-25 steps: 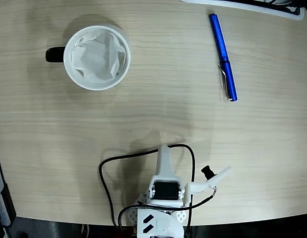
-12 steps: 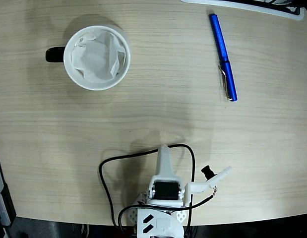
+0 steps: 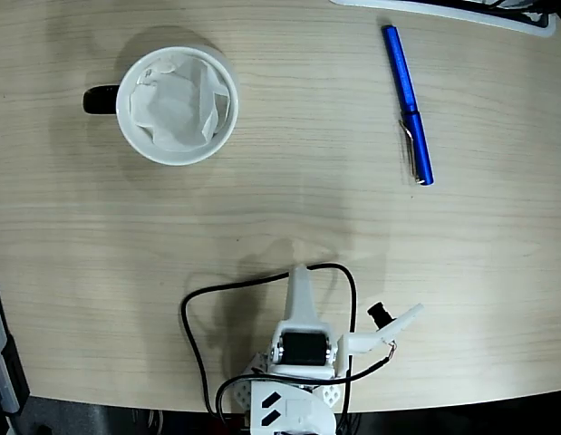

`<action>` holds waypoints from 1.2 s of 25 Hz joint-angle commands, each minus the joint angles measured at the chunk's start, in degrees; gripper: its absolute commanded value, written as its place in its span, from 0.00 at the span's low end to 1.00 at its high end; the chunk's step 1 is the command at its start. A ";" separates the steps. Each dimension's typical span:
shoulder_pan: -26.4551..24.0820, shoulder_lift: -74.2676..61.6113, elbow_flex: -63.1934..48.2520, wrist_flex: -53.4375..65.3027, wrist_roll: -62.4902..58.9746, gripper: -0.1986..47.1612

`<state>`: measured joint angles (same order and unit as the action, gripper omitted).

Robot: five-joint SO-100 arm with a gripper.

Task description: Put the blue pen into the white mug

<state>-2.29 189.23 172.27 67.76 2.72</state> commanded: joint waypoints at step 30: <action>1.41 1.41 -1.85 -3.43 0.70 0.00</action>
<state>-1.23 189.23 172.27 66.27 2.72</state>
